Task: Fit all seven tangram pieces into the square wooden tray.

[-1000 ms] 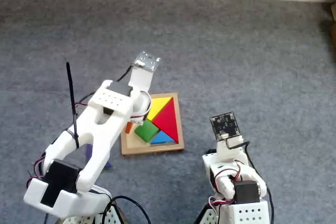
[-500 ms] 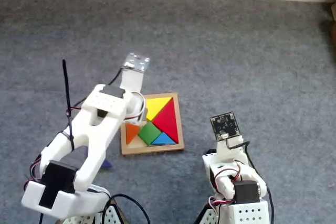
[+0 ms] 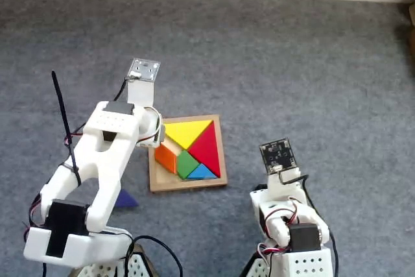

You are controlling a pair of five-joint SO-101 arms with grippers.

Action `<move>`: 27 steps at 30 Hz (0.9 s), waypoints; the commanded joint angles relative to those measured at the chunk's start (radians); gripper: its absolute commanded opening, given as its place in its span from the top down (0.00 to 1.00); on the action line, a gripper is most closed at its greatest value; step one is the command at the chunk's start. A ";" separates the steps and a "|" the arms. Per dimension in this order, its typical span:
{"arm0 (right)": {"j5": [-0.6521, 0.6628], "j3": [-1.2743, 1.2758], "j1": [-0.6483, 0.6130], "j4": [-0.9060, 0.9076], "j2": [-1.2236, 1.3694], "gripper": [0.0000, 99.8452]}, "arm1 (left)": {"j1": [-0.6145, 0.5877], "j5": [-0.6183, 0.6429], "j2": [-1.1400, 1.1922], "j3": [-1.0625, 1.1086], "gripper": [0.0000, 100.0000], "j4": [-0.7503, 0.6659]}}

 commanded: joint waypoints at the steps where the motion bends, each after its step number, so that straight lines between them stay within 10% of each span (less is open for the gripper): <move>1: 0.000 0.128 0.012 0.005 -0.004 0.99 | -0.016 -0.043 -0.033 -0.042 0.83 -0.008; 18: 0.000 0.128 0.012 0.005 -0.004 0.99 | 0.193 -0.069 -0.042 -0.203 0.82 0.336; 27: 0.000 0.128 0.012 0.005 -0.004 0.99 | 0.188 -0.385 -0.033 -0.318 0.74 0.488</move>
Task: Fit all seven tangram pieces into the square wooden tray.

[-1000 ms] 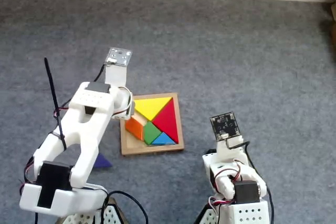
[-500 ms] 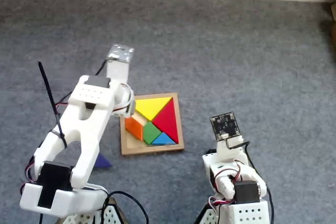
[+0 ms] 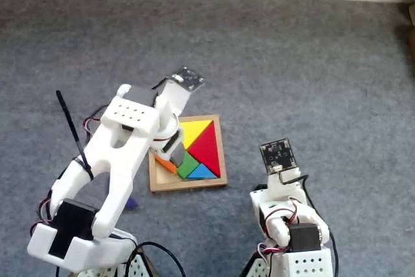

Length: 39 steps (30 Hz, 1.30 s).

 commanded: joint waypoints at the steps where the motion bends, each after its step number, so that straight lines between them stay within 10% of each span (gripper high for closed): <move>1: 0.000 0.128 0.012 0.005 -0.004 0.99 | 0.025 -0.012 -0.031 -0.081 0.74 0.023; 11: 0.000 0.128 0.012 0.005 -0.004 0.99 | 0.101 0.226 -0.030 0.110 0.74 -0.129; 39: 0.000 0.128 0.012 0.005 -0.004 0.99 | -0.067 0.226 -0.042 0.343 0.85 -0.377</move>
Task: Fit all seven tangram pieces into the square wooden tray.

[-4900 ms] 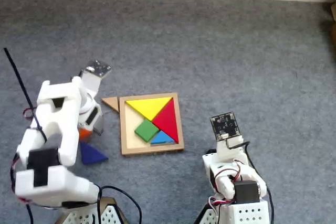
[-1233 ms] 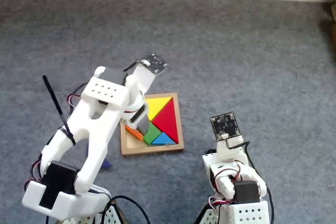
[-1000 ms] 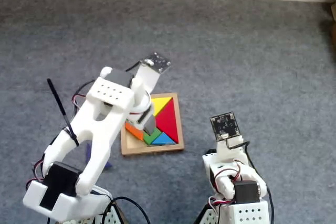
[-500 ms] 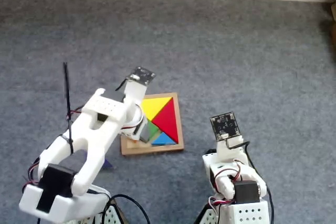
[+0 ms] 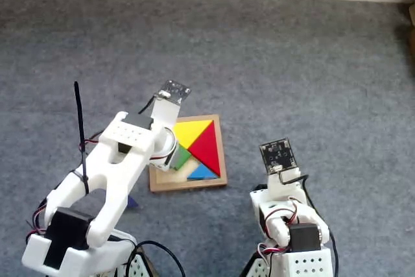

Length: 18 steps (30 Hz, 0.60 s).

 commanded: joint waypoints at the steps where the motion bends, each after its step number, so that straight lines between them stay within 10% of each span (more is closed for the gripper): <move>1: 0.000 0.128 0.012 0.005 -0.004 0.99 | -0.018 0.006 -0.005 0.004 0.85 -0.015; 18: 0.000 0.128 0.012 0.005 -0.004 0.99 | -0.139 0.129 -0.004 -0.064 0.77 0.012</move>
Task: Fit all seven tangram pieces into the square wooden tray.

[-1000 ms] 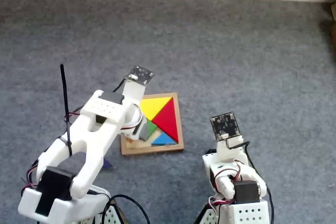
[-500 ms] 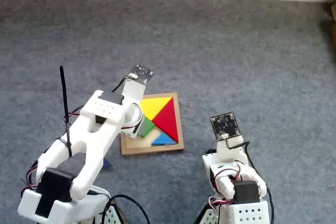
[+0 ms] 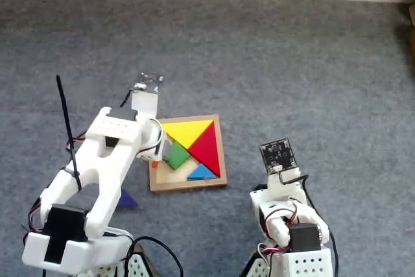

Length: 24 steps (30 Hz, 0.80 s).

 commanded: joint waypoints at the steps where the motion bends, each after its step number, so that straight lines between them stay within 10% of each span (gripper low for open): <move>1: 0.000 0.128 0.012 0.005 -0.004 0.99 | -0.021 0.008 -0.015 -0.035 0.77 0.014; 24: 0.000 0.128 0.012 0.005 -0.004 0.99 | 0.007 0.021 -0.053 -0.088 0.84 0.071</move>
